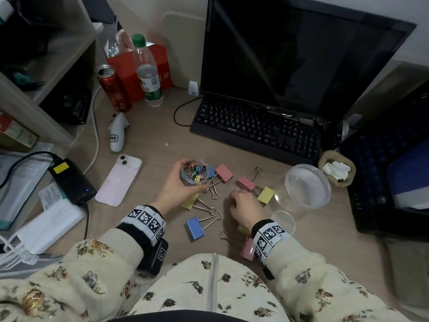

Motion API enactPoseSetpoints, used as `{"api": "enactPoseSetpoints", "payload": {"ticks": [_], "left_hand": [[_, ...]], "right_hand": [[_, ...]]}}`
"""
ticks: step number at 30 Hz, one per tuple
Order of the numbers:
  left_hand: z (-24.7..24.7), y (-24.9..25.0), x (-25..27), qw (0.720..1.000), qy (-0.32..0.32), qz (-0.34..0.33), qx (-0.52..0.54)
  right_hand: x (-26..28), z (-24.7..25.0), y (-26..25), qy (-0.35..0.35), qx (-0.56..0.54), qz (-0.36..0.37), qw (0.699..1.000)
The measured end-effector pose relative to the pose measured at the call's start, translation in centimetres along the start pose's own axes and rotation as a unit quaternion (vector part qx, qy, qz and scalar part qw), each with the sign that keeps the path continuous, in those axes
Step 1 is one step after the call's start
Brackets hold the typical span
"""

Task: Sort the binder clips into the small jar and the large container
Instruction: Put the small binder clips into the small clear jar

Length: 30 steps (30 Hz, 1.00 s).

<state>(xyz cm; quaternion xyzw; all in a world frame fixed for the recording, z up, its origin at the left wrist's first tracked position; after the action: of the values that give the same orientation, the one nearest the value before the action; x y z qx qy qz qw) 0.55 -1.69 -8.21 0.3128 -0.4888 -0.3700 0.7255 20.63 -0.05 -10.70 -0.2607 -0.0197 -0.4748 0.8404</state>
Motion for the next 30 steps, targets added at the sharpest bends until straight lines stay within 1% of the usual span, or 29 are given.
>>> {"api": "enactPoseSetpoints", "payload": {"ticks": [5, 7, 9, 11, 13, 15, 16, 17, 19, 20, 21, 24, 26, 28, 30], "left_hand": [[0.2, -0.1, 0.1, 1.0, -0.013, 0.003, 0.004], [0.2, -0.1, 0.1, 1.0, -0.019, 0.005, 0.001], [0.3, 0.0, 0.3, 1.0, -0.027, 0.007, -0.003], [0.5, 0.1, 0.6, 0.999, -0.035, 0.008, -0.002], [0.5, 0.3, 0.9, 0.999, -0.047, 0.005, 0.0], [0.3, 0.7, 1.4, 0.998, -0.061, -0.001, -0.006], [0.1, 0.8, 1.5, 0.997, -0.071, -0.005, -0.007], [-0.1, 0.9, 1.5, 0.997, -0.078, -0.009, -0.007], [-0.2, 0.9, 1.5, 0.996, -0.088, -0.012, 0.004], [0.0, 1.0, 1.5, 0.996, -0.083, -0.016, 0.008], [0.2, 0.9, 1.4, 0.997, -0.076, -0.021, 0.009], [0.8, 0.6, 1.1, 0.997, -0.059, -0.029, 0.027], [0.8, 0.3, 1.0, 0.996, -0.068, -0.015, 0.06], [0.4, 0.1, 1.0, 0.992, -0.094, -0.008, 0.085], [-0.2, -0.3, 1.0, 0.989, -0.13, -0.005, 0.069]], "right_hand": [[0.5, 1.1, 0.0, 0.083, -0.047, -0.003, 0.995], [0.5, 2.3, -0.3, 0.143, -0.089, 0.002, 0.986], [0.4, 4.4, -1.2, 0.206, -0.125, 0.029, 0.97], [0.3, 6.8, -2.7, 0.253, -0.165, 0.066, 0.951], [0.3, 9.1, -4.5, 0.292, -0.2, 0.106, 0.929], [0.1, 10.2, -6.3, 0.313, -0.213, 0.14, 0.915], [0.0, 10.3, -7.4, 0.313, -0.203, 0.153, 0.915], [-0.3, 9.9, -8.4, 0.301, -0.172, 0.156, 0.925], [-0.7, 7.8, -10.5, 0.238, -0.079, 0.145, 0.957], [-0.7, 6.7, -11.3, 0.204, -0.043, 0.146, 0.967], [-0.6, 5.7, -12.1, 0.185, -0.025, 0.158, 0.97], [0.0, 3.9, -13.6, 0.146, -0.027, 0.201, 0.968], [0.3, 3.2, -13.8, 0.106, -0.009, 0.209, 0.972], [0.8, 3.2, -13.6, 0.082, -0.017, 0.207, 0.975], [1.3, 3.9, -12.5, 0.087, -0.077, 0.197, 0.973]]}}
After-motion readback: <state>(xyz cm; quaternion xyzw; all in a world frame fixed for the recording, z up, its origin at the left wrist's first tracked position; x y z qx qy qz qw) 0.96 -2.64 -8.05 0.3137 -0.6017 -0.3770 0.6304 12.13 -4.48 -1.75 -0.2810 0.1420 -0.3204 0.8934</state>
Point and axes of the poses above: each hand's wrist, its own x-axis away from the middle knuckle, its own z-axis out of the back of the hand, y = z × x, the point moved 6 cm from there along -x, towards the middle knuckle, and after that the axes turned 13 degrees about z, right-handed, at the moved point
